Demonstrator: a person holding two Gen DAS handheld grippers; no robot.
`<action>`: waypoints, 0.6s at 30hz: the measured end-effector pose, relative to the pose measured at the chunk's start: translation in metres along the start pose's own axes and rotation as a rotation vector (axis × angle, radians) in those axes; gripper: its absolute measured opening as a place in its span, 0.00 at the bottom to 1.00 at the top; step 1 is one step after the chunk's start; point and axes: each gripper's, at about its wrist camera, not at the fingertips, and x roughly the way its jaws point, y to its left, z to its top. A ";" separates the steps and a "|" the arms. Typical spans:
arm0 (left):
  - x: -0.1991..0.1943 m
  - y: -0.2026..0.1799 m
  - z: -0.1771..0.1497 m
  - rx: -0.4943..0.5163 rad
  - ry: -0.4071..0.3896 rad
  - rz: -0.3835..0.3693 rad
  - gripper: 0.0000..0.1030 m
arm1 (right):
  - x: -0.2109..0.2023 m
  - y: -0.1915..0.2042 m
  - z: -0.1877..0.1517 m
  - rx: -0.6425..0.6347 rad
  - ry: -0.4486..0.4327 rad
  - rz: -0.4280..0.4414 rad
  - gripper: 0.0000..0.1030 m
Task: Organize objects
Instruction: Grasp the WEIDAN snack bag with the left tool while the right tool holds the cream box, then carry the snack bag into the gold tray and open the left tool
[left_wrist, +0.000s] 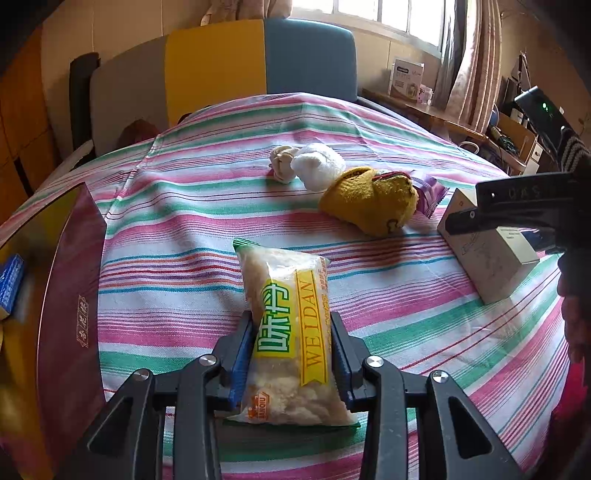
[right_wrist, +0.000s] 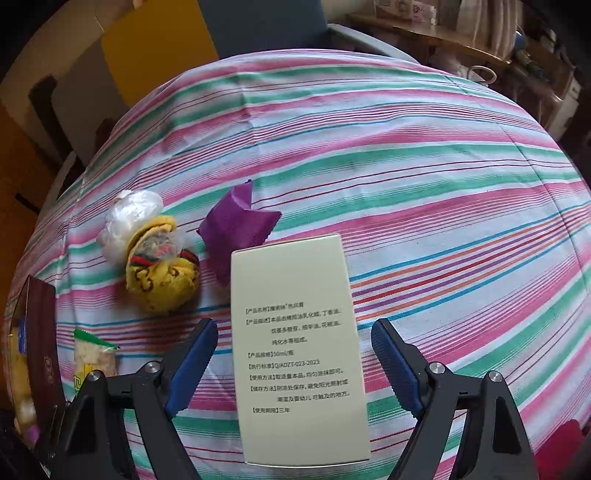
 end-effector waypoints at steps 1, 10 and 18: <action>0.000 0.000 0.000 0.001 -0.001 0.000 0.37 | -0.003 0.000 -0.001 0.003 -0.011 -0.007 0.84; -0.001 -0.001 -0.002 0.004 -0.012 0.004 0.37 | -0.006 0.007 0.003 -0.051 -0.036 -0.060 0.85; -0.001 -0.003 -0.003 0.019 -0.015 0.021 0.38 | 0.001 0.008 -0.006 -0.105 0.015 -0.137 0.49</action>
